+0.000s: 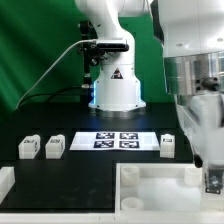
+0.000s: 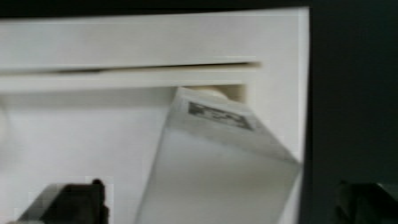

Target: Assemble one leg

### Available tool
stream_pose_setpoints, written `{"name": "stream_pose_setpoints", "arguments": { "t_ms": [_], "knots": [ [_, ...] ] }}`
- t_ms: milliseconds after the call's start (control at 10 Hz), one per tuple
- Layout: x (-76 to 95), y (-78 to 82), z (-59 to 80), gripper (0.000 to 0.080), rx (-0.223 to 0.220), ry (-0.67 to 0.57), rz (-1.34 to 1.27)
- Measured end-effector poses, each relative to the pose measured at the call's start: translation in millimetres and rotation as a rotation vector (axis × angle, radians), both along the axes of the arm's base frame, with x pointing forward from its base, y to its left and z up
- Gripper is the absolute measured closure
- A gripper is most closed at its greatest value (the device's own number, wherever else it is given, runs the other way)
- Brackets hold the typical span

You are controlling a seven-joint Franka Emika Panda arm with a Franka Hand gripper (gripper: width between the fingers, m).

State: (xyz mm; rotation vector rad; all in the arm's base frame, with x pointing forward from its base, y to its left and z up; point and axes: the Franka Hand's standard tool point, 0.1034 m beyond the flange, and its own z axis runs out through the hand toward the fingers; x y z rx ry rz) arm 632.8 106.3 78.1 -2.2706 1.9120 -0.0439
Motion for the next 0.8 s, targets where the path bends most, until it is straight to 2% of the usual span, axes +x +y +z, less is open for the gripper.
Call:
{"name": "stream_pose_setpoints", "arguments": {
  "t_ms": [500,600,700,800],
  "knots": [
    [-4.1,-1.2,-0.5,0.0150,-0.074,-0.054,0.443],
    [-0.4,3.1,-0.4,0.0150,-0.135,-0.073,0.715],
    [6.6,2.3,-1.7,0.0150,-0.169,-0.090,0.955],
    [6.0,1.3,-1.9,0.0150,-0.171,-0.091,0.955]
  ]
}}
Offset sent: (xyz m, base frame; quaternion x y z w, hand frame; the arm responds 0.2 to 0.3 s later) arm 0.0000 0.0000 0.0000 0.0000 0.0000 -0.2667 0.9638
